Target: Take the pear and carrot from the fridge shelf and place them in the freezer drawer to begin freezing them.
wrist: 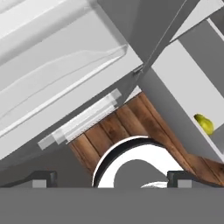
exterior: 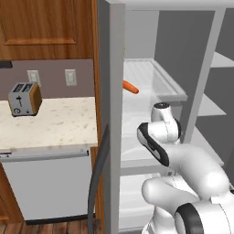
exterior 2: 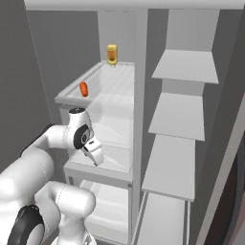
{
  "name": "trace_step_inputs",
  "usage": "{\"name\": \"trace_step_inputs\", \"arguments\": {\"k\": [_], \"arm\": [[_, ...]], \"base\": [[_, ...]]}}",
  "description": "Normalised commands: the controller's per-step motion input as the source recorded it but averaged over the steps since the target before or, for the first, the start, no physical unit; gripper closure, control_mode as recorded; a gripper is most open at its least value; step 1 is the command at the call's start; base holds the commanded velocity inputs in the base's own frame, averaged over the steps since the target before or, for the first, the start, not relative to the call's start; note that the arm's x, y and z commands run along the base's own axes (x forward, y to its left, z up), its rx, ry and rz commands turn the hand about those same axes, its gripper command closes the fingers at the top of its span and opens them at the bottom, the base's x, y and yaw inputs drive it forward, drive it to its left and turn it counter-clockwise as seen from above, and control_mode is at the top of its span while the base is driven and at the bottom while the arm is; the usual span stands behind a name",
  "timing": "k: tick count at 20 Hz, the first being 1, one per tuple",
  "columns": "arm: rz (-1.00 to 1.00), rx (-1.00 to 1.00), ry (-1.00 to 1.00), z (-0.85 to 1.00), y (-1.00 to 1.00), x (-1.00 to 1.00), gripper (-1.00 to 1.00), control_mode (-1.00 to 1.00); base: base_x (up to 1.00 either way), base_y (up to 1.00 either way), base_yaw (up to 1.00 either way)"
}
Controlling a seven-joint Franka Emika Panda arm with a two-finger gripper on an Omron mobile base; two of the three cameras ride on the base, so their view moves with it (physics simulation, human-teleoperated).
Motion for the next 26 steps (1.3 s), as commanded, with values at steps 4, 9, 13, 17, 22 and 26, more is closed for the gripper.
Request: {"name": "trace_step_inputs", "arguments": {"k": [4, 9, 13, 17, 22, 26], "arm": [[0.21, -0.09, -0.22, 1.00, 0.01, 0.25, -1.00, -1.00], [0.26, -0.08, -0.16, 1.00, 0.00, 0.37, -1.00, -1.00], [0.34, -0.02, -0.07, 1.00, 0.00, 0.46, -1.00, -1.00], [0.39, -0.02, 0.00, 1.00, 0.10, 0.42, -1.00, -1.00], [0.34, -0.01, 0.01, 0.75, 0.25, 0.47, -1.00, -1.00], [0.21, -0.04, 0.02, 0.19, 0.49, 0.58, -1.00, -1.00]], "base": [[0.00, 0.00, 0.00], [0.00, 0.00, 0.00], [0.00, 0.00, 0.00], [0.00, 0.00, 0.00], [0.00, 0.00, 0.00], [0.00, 0.00, 0.00]]}}
